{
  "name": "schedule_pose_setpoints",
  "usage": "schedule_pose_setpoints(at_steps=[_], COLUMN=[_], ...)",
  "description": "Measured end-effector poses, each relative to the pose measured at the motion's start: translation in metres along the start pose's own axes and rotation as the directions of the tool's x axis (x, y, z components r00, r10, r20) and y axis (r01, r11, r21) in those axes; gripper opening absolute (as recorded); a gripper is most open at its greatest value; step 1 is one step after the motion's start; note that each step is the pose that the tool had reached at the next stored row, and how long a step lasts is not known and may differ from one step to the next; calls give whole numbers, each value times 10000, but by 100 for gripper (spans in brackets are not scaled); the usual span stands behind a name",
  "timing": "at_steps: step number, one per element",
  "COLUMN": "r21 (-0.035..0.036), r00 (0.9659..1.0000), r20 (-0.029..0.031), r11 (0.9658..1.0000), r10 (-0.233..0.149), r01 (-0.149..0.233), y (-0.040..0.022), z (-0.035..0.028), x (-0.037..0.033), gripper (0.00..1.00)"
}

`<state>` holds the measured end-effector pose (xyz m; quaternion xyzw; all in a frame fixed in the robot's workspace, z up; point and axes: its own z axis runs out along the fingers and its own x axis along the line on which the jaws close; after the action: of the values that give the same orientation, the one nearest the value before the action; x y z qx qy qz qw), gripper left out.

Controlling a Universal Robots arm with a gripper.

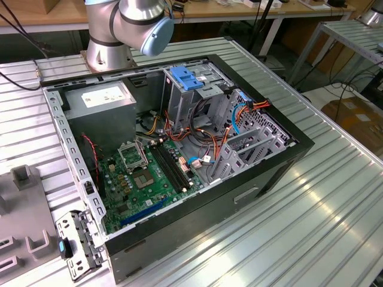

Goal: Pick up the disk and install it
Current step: 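Pick up the disk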

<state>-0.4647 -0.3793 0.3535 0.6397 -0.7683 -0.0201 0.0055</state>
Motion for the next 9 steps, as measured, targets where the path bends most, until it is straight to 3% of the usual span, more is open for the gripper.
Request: schedule_pose_setpoints(at_steps=[5, 7, 9], r21=[56, 179, 241], r00=[9996, 9992, 9986], r20=[-2, 14, 18], r11=[9995, 9991, 9983], r10=[-297, -389, -522], r01=[297, 389, 522], y=[20, 27, 29], z=[70, 87, 107], x=[5, 6, 8], gripper=[54, 54, 54])
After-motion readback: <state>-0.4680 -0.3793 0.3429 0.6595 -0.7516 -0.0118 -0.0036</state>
